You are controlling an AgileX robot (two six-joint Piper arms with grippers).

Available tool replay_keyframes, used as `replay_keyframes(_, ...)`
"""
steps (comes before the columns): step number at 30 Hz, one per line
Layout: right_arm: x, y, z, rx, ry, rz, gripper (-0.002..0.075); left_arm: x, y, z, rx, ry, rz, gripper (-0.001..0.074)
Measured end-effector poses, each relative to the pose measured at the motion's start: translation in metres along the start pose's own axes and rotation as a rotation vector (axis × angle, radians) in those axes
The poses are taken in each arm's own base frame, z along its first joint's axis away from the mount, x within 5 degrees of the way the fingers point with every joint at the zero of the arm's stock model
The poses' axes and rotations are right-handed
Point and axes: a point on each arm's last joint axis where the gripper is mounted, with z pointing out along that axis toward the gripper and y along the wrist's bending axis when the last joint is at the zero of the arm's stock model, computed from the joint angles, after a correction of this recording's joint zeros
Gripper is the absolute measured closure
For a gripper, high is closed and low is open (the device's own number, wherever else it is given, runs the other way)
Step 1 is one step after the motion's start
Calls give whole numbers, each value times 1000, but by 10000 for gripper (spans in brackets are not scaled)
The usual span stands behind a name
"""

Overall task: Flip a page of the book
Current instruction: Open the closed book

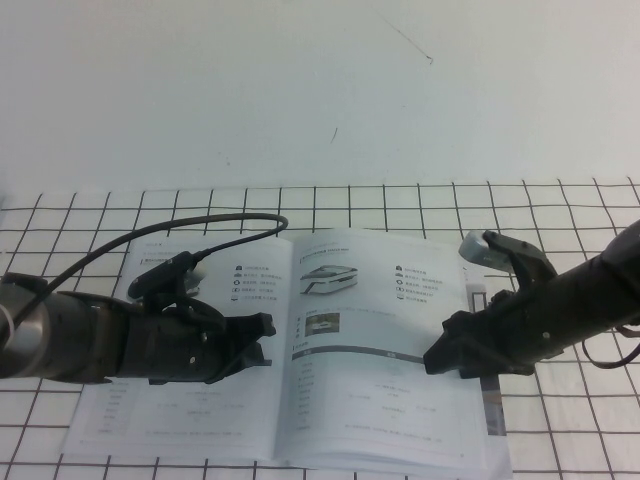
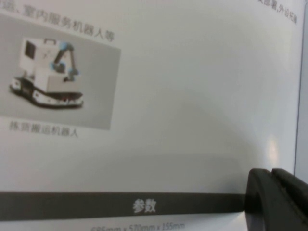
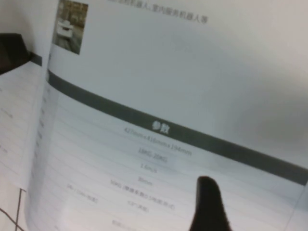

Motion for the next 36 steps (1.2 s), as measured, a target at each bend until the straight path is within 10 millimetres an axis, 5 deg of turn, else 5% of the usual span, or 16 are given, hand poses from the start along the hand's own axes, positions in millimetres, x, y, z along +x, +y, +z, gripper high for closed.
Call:
replay_keyframes(17, -6, 32, 23, -158, -109, -20, 288, 0, 0, 0, 2, -3, -8, 738)
replay_keyframes(36, -15, 45, 23, -349, -230, -66, 288, 0, 0, 0, 1, -2, -11, 738)
